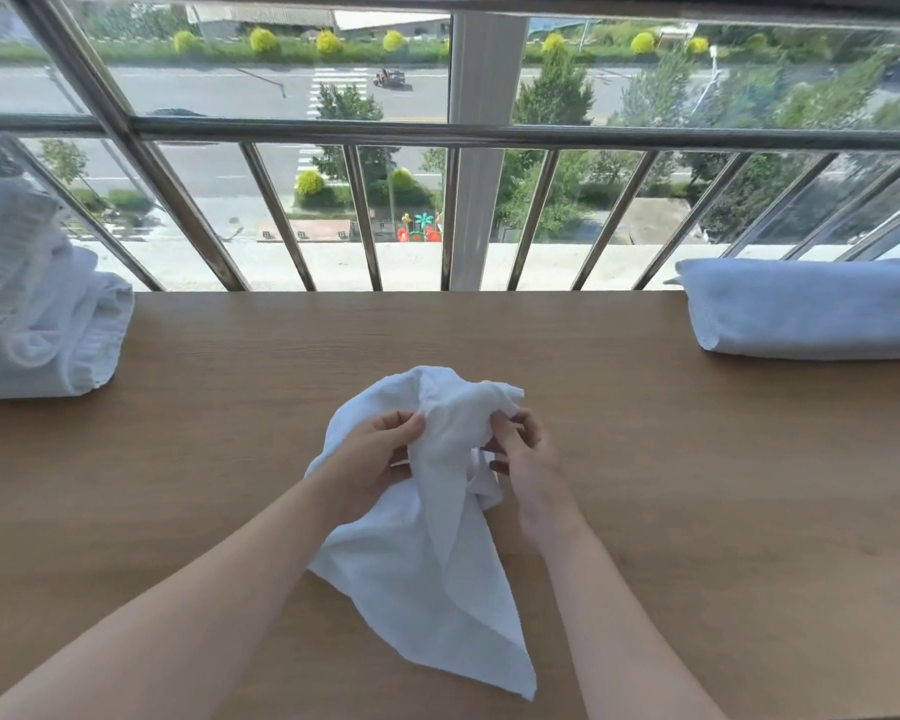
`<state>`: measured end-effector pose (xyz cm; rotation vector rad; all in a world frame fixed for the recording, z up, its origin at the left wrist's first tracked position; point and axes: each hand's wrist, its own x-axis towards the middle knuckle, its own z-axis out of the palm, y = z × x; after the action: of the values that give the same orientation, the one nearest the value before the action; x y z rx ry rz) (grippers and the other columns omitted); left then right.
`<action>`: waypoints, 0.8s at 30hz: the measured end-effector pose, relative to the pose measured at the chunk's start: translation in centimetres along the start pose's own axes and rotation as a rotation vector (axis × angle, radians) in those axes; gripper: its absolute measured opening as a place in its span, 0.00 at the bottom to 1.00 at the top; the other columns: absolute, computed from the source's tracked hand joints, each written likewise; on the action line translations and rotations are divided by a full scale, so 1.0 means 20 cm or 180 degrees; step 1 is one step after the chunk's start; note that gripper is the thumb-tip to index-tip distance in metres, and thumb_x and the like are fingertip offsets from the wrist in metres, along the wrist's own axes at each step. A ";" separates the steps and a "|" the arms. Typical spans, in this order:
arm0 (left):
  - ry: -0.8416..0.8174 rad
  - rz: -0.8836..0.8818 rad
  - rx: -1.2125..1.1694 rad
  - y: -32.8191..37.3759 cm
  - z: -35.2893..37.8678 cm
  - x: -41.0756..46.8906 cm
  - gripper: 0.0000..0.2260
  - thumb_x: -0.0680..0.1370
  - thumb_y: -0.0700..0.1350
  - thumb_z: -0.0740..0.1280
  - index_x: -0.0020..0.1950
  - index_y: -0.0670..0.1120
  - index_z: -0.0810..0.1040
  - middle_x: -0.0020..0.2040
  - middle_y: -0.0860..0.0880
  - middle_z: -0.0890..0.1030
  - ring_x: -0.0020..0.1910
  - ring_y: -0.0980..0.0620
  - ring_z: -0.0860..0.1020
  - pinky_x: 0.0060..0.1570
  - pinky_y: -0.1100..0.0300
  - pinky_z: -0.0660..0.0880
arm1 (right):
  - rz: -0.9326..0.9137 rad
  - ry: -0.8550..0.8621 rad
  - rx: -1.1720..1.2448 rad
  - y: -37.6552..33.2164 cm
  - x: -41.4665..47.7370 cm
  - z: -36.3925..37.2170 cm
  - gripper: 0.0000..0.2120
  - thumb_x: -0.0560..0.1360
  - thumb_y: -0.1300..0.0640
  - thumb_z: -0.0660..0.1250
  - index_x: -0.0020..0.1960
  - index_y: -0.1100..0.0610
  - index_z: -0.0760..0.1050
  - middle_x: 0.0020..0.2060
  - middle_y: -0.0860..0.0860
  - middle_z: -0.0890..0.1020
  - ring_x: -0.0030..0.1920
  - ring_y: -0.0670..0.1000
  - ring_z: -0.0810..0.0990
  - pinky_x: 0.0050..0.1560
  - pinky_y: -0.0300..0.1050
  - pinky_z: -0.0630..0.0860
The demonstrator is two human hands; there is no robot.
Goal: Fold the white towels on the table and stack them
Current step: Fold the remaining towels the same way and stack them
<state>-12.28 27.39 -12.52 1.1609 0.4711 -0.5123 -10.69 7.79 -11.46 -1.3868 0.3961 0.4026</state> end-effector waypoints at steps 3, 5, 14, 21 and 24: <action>0.0194 0.0127 -0.0219 0.01 -0.02 -0.03 0.07 0.82 0.46 0.66 0.52 0.43 0.79 0.47 0.44 0.83 0.45 0.48 0.82 0.44 0.57 0.80 | -0.0003 -0.0220 0.0221 -0.02 0.03 -0.01 0.07 0.79 0.52 0.68 0.48 0.55 0.76 0.42 0.52 0.82 0.40 0.48 0.81 0.41 0.39 0.78; 0.0327 0.0202 -0.0264 0.01 -0.03 -0.05 0.07 0.83 0.45 0.64 0.50 0.43 0.79 0.44 0.45 0.83 0.41 0.50 0.82 0.39 0.59 0.80 | 0.0068 -0.0422 0.0268 -0.02 0.03 0.00 0.09 0.79 0.50 0.68 0.49 0.55 0.76 0.44 0.54 0.82 0.41 0.50 0.81 0.44 0.43 0.79; 0.1050 0.0161 -0.0662 0.10 -0.26 -0.13 0.09 0.81 0.50 0.68 0.51 0.44 0.78 0.38 0.47 0.84 0.34 0.49 0.83 0.32 0.56 0.80 | 0.0326 0.0579 0.0203 0.03 0.11 -0.02 0.09 0.81 0.51 0.66 0.47 0.55 0.73 0.33 0.51 0.78 0.31 0.50 0.77 0.30 0.44 0.75; 0.2211 0.0081 -0.0554 0.21 -0.72 -0.24 0.18 0.83 0.61 0.59 0.62 0.49 0.73 0.46 0.50 0.80 0.37 0.51 0.79 0.35 0.58 0.75 | -0.0130 0.1796 -0.1195 -0.01 0.17 -0.08 0.13 0.77 0.51 0.65 0.61 0.46 0.72 0.55 0.46 0.80 0.55 0.53 0.78 0.53 0.49 0.74; 0.1843 -0.0041 -0.0007 0.14 -0.74 -0.28 0.26 0.76 0.67 0.66 0.61 0.47 0.78 0.46 0.49 0.83 0.38 0.50 0.81 0.34 0.57 0.76 | -0.0388 0.1424 -0.2696 0.11 0.09 0.10 0.25 0.78 0.49 0.64 0.73 0.51 0.66 0.72 0.54 0.67 0.71 0.58 0.67 0.69 0.59 0.67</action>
<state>-16.25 43.01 -11.99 1.3004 0.9752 -0.1761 -10.15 10.21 -13.93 -2.3325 0.5287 0.1464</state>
